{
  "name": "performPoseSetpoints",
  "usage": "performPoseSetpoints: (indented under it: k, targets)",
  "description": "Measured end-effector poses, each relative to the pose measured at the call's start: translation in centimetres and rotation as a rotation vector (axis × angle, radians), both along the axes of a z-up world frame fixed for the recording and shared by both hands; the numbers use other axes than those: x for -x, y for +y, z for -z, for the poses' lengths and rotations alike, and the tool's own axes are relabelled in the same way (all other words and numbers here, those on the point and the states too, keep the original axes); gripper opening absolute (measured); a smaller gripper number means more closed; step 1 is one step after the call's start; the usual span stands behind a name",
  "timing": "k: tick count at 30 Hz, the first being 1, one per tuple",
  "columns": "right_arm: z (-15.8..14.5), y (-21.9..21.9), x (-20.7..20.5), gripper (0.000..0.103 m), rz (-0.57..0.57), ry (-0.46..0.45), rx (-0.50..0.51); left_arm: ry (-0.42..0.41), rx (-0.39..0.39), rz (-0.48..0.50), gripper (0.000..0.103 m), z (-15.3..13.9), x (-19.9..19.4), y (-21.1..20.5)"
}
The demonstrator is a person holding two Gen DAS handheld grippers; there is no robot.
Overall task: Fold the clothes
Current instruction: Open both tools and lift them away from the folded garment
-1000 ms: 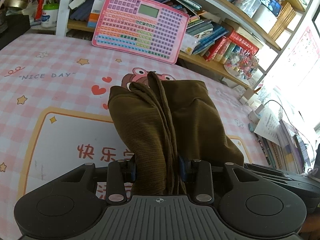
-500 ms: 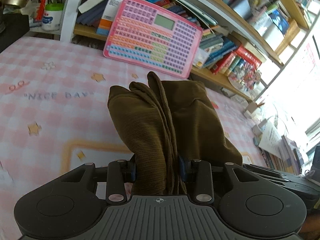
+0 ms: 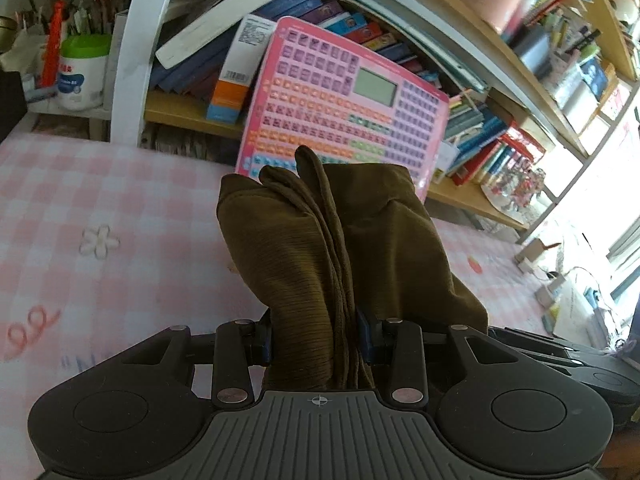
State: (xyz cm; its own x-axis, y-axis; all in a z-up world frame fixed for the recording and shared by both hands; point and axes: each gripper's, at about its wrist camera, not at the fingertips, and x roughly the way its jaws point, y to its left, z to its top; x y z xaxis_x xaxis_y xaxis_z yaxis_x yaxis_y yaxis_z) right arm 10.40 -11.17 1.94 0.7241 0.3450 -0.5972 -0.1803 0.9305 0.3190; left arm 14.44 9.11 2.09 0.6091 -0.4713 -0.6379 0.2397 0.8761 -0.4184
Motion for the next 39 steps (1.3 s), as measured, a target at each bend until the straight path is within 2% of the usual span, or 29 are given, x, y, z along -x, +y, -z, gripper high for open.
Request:
performPoseSetpoints:
  k: [8, 14, 18, 19, 20, 22, 25, 28, 33, 39]
  targets:
    - [1.5, 1.5, -4.0, 0.028, -0.005, 0.003, 0.036, 0.024, 0.028, -0.012, 0.036, 1.9, -4.2, 1.6]
    - [2.3, 0.9, -6.2, 0.029, 0.015, 0.007, 0.001, 0.011, 0.051, -0.022, 0.036, 2.2, -6.3, 2.0]
    - [3.9, 0.1, -7.6, 0.037, 0.05, 0.055, -0.002, 0.039, 0.023, -0.032, 0.041, 3.4, -7.3, 2.1]
    - [4.4, -0.1, -7.7, 0.047, 0.063, 0.063, 0.003, 0.048, 0.016, -0.037, 0.044, 3.8, -7.4, 2.2]
    - [4.9, -0.4, -7.8, 0.052, 0.076, 0.064, 0.001, 0.056, 0.01, -0.041, 0.047, 4.2, -7.5, 2.3]
    - [5.3, -0.8, -7.8, 0.062, 0.092, 0.072, -0.009, 0.048, 0.01, -0.05, 0.05, 4.3, -7.3, 2.4]
    - [5.3, -1.2, -7.7, 0.065, 0.101, 0.077, -0.012, 0.038, -0.005, -0.055, 0.056, 3.9, -7.1, 2.6]
    - [4.4, -1.2, -7.0, 0.066, 0.12, 0.057, 0.018, 0.015, -0.023, -0.093, 0.063, 3.1, -6.6, 3.2]
    - [2.2, -1.3, -5.0, 0.067, 0.155, -0.013, 0.078, -0.028, -0.019, -0.15, 0.064, 1.6, -4.7, 4.4]
    - [0.9, -1.3, -1.9, 0.068, 0.153, -0.056, 0.159, -0.096, -0.044, -0.172, 0.069, 0.1, -0.4, 3.5]
